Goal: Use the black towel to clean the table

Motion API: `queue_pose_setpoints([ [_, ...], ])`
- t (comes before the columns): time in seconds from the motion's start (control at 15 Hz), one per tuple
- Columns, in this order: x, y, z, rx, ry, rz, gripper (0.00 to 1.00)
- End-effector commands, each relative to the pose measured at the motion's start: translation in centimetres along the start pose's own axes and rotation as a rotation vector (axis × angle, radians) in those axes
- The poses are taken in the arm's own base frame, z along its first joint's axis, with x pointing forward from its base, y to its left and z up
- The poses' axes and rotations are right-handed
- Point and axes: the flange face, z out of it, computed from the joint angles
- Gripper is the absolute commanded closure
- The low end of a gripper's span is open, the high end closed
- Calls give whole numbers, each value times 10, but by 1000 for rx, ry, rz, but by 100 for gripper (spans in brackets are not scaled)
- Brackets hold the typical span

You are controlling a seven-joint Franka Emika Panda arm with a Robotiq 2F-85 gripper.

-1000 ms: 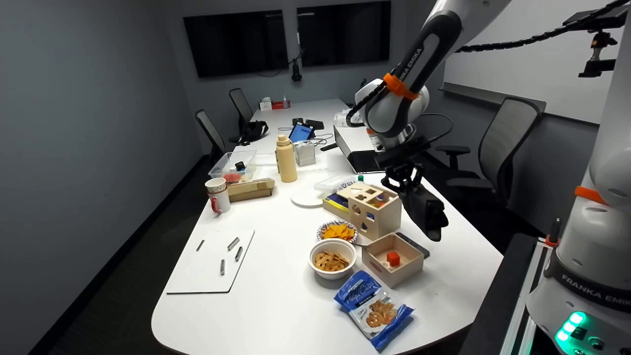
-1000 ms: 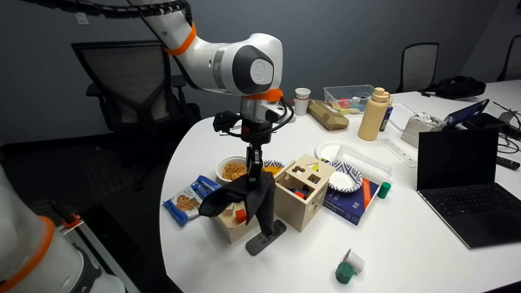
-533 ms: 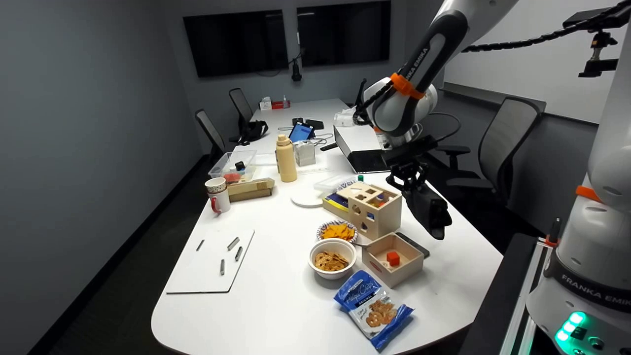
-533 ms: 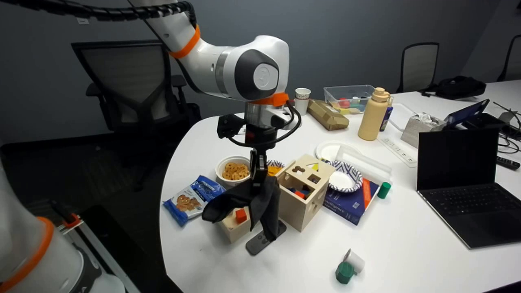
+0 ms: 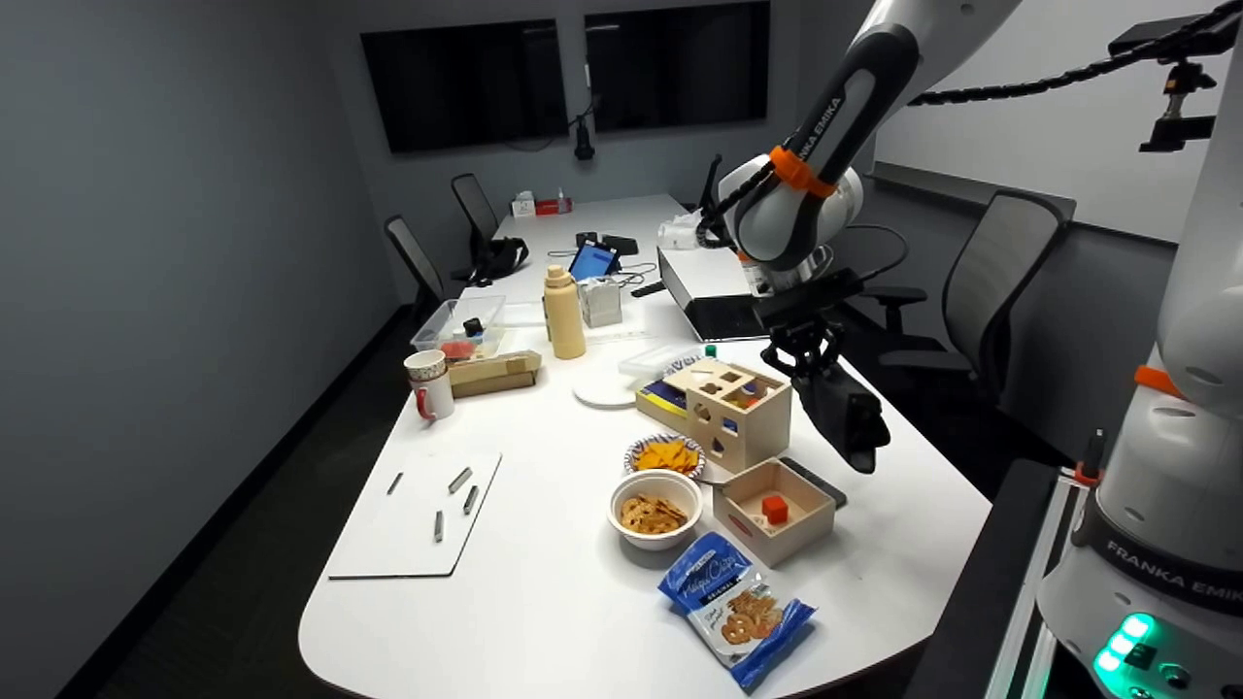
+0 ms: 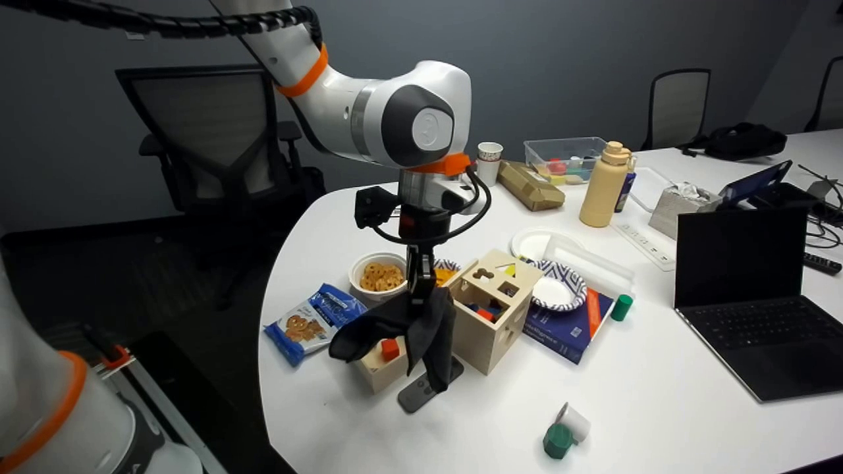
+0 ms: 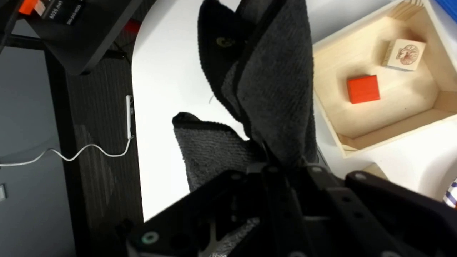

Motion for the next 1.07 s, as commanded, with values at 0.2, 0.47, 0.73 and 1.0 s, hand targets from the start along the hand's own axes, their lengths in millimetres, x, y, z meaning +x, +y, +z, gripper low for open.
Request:
queue_pose_setpoints([
  [0.2, 42, 35, 25, 151, 6, -5, 98],
  [0.47, 65, 58, 60, 206, -36, 29, 98],
  [0.73, 85, 69, 99, 255, -91, 77, 98],
  [1.0, 98, 74, 135, 271, -143, 106, 98],
])
